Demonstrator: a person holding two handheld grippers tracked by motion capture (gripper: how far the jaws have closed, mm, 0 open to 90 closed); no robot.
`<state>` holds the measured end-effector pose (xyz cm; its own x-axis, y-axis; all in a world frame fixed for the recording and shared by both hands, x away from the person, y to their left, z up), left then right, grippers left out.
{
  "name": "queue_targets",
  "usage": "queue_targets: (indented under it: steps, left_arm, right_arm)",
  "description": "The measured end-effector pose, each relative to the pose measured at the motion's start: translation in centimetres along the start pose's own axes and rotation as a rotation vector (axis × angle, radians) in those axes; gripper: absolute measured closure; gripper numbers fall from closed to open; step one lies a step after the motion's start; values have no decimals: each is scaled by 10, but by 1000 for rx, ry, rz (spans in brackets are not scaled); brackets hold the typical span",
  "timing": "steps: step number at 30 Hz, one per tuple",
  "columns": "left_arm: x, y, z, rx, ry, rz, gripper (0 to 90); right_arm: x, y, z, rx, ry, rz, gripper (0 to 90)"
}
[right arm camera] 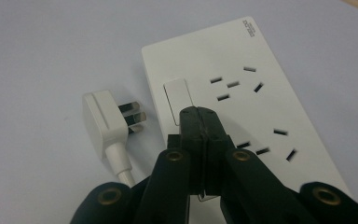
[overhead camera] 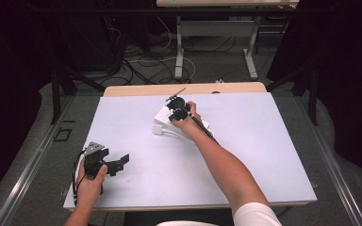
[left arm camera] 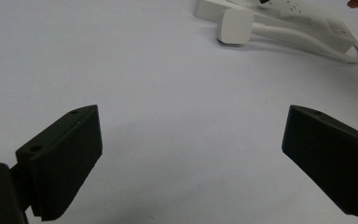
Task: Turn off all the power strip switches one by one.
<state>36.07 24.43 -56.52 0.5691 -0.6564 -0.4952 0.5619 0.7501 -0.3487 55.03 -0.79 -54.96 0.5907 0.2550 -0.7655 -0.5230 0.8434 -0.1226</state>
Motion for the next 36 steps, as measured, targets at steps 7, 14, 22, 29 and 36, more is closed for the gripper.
queue_targets:
  steps: [7,14,22,29,36]
  left_arm:
    - [-1,1,0,3,-12,4,50]
    - [-2,1,0,-4,-16,7,50]
    - [-1,1,0,-5,-18,4,50]
    - [-3,2,0,-10,-21,4,50]
    - [-2,2,0,-11,-11,-2,50]
  right_arm:
    - [-1,4,7,-3,-16,5,900]
    - [2,5,12,1,-19,4,900]
    - [8,8,18,-5,-22,8,900]
    - [15,16,24,-2,-28,6,900]
    - [20,17,22,0,-19,6,900]
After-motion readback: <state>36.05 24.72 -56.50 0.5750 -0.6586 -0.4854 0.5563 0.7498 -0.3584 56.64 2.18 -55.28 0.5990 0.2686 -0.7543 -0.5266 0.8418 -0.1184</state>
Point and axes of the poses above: each handheld gripper's, and its own axes: x roughly forward along the jaws, z roughly out of its top, y roughly to its left, the point moved 4 cm from there along x, roughly forward along the jaws, and after that the axes turned 15 degrees about -z, right-handed, at the moved point
